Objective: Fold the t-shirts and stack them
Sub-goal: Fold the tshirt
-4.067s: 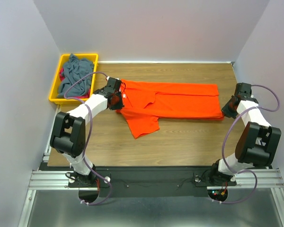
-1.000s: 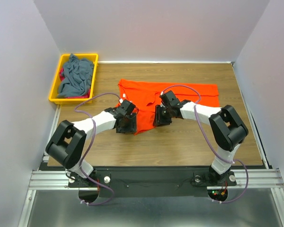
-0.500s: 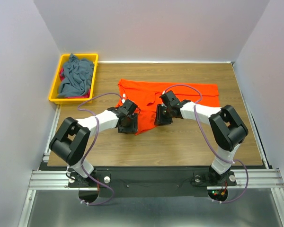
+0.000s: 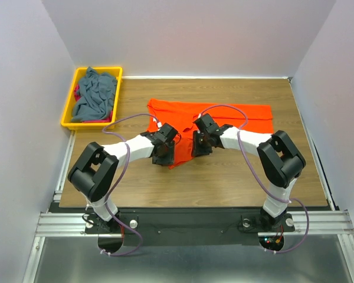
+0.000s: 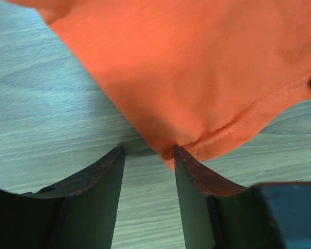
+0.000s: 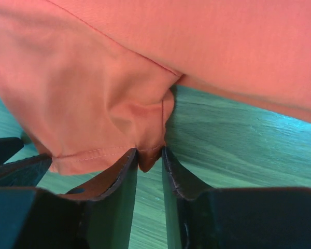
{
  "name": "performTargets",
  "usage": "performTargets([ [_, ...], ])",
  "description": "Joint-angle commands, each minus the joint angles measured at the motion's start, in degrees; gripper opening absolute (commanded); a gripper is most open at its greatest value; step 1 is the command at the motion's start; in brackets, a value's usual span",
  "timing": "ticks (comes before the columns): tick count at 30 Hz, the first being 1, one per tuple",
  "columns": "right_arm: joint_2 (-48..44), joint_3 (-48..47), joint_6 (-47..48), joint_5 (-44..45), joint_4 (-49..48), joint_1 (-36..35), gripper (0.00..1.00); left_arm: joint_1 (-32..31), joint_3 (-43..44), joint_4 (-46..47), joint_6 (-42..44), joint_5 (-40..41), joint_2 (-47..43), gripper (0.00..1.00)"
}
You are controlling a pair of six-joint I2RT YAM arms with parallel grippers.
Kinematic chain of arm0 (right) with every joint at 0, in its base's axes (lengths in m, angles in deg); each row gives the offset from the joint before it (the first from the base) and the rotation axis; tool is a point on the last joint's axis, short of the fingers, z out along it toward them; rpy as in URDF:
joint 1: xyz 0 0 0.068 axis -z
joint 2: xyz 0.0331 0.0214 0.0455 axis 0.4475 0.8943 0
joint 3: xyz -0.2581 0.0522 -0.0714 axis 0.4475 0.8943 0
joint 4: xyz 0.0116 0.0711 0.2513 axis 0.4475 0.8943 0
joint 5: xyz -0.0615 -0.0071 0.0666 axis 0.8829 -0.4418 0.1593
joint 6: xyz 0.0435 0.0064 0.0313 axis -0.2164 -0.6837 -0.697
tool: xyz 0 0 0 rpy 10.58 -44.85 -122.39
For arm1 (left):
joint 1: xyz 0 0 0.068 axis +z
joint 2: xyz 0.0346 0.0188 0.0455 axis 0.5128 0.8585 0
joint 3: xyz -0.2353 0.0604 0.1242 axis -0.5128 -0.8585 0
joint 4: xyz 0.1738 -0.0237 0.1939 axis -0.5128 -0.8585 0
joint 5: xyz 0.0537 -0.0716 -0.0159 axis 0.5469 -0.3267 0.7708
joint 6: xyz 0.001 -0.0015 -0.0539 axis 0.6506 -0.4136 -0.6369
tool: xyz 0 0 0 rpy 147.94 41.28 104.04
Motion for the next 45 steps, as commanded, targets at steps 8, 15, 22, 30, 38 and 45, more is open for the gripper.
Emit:
performTargets([
  [8, 0.5, -1.7, -0.6, 1.8, 2.1, -0.9, 0.17, -2.3, 2.0, -4.4, -1.4, 2.2, 4.2, 0.35],
  [15, 0.2, -2.2, -0.7, 1.2, 2.1, -1.0, 0.05, -3.6, 2.8, -4.6, -1.4, 2.5, 6.0, 0.01],
  [22, -0.7, -4.2, -0.5, 0.7, 2.1, -1.0, 0.03, -3.8, 4.1, -5.2, -1.4, 5.2, 3.5, 0.0],
  [30, -1.4, -9.3, 0.4, 2.5, 2.4, -1.0, 0.01, -3.3, 10.2, -5.9, -0.3, 9.5, 0.6, 0.0],
  [38, 1.1, -16.3, 1.9, 4.3, 3.0, 1.9, 0.01, 2.0, 20.4, -5.0, 4.2, 12.4, 3.3, 0.0],
  [45, 4.7, -22.3, 2.7, 3.6, 3.1, 5.8, 0.01, 6.5, 29.0, -3.0, 8.6, 12.1, 7.8, 0.0],
])
